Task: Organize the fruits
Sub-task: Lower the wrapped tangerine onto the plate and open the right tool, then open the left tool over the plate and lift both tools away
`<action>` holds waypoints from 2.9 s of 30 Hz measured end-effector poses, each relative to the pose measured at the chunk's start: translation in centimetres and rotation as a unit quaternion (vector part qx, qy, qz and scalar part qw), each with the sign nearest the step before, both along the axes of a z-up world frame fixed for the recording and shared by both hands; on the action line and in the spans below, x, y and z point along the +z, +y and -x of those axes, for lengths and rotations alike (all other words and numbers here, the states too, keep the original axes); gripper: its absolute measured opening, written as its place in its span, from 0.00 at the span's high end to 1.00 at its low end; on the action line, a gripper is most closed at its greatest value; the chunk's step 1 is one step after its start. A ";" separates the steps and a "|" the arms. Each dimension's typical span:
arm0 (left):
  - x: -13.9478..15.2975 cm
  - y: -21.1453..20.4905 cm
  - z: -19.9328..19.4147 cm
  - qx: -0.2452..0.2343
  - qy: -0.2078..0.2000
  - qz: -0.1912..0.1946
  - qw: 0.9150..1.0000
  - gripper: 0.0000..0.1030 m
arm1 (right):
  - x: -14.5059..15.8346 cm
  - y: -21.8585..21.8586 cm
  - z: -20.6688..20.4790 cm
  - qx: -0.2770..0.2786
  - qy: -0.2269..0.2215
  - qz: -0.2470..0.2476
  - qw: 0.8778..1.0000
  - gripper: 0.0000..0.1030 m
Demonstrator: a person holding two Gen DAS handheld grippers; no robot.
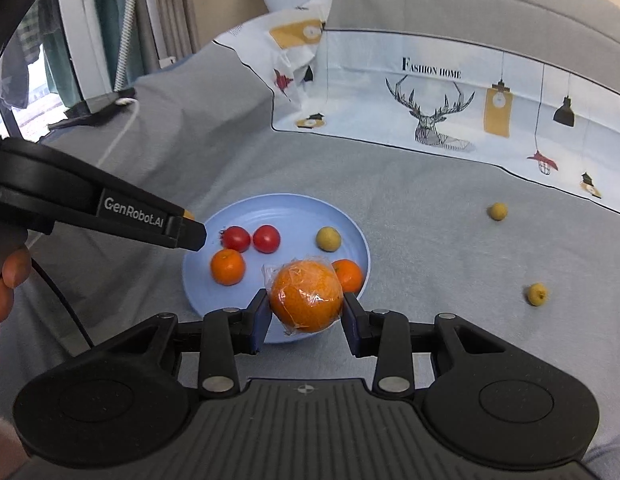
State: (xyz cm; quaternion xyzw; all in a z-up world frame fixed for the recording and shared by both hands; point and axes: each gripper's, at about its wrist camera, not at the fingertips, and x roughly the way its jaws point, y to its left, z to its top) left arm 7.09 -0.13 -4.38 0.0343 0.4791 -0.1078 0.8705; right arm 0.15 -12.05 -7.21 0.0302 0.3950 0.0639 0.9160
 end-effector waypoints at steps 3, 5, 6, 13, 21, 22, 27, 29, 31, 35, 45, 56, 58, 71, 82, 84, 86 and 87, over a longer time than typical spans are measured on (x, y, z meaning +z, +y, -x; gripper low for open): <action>-0.9 -0.2 -1.5 -0.001 0.009 -0.002 1.000 0.71 | -1.0 0.0 -1.6 0.004 0.012 -0.002 1.000 0.62; -1.8 -0.3 -2.4 -0.001 0.017 -0.005 1.000 0.71 | -1.7 0.2 -2.6 0.008 0.019 0.000 1.000 0.62; -2.3 -0.3 -2.8 0.000 0.020 -0.007 1.000 0.71 | -2.0 0.4 -3.0 0.012 0.022 0.001 1.000 0.62; -5.4 -0.5 -5.1 0.001 0.044 -0.028 0.999 0.71 | -4.4 1.5 -5.5 0.034 0.043 0.014 0.998 0.61; -3.0 0.3 -4.0 -0.014 -0.031 -0.024 0.999 0.00 | -3.4 1.5 -6.5 0.046 0.023 0.048 0.998 0.20; -2.8 0.3 -3.6 -0.016 -0.033 -0.027 0.999 0.00 | -2.9 1.4 -6.1 0.049 0.021 0.057 0.997 0.15; -1.9 0.6 0.2 -0.021 -0.018 -0.041 0.999 0.00 | -0.8 0.8 -2.3 0.048 0.046 0.056 0.996 0.09; -1.3 1.0 2.2 -0.017 -0.020 -0.048 0.999 0.00 | 0.1 0.7 -0.1 0.040 0.050 0.050 0.997 0.08; -0.8 1.3 4.0 -0.009 -0.024 -0.052 0.998 0.00 | 0.9 0.9 1.7 0.031 0.045 0.051 0.997 0.07; 0.6 1.8 7.1 0.003 -0.037 -0.051 0.998 0.00 | 2.7 1.2 4.4 0.025 0.015 0.054 0.998 0.06; 4.1 2.8 11.9 0.034 -0.076 -0.038 0.996 0.00 | 6.2 1.8 10.0 0.027 -0.059 0.060 0.996 0.04; 6.2 1.9 14.9 0.023 -0.107 -0.051 0.993 0.00 | 8.7 1.0 13.8 0.000 -0.114 0.060 0.992 0.03; 6.5 1.8 15.2 0.023 -0.112 -0.049 0.992 0.00 | 8.9 1.0 14.3 -0.002 -0.120 0.061 0.991 0.03; 7.1 1.6 16.1 0.015 -0.130 -0.050 0.990 0.00 | 9.6 1.4 15.5 -0.010 -0.136 0.069 0.988 0.03; 7.0 1.8 16.1 0.015 -0.130 -0.048 0.990 0.00 | 9.5 1.4 15.2 -0.008 -0.129 0.067 0.989 0.03; 7.0 1.8 16.1 0.014 -0.130 -0.048 0.990 0.00 | 9.5 1.4 15.2 -0.008 -0.129 0.067 0.989 0.03; 7.0 1.8 16.1 0.014 -0.130 -0.049 0.990 0.00 | 9.5 1.4 15.2 -0.009 -0.129 0.067 0.989 0.03; 7.0 1.8 16.1 0.014 -0.130 -0.049 0.990 0.00 | 9.5 1.4 15.2 -0.009 -0.129 0.066 0.989 0.03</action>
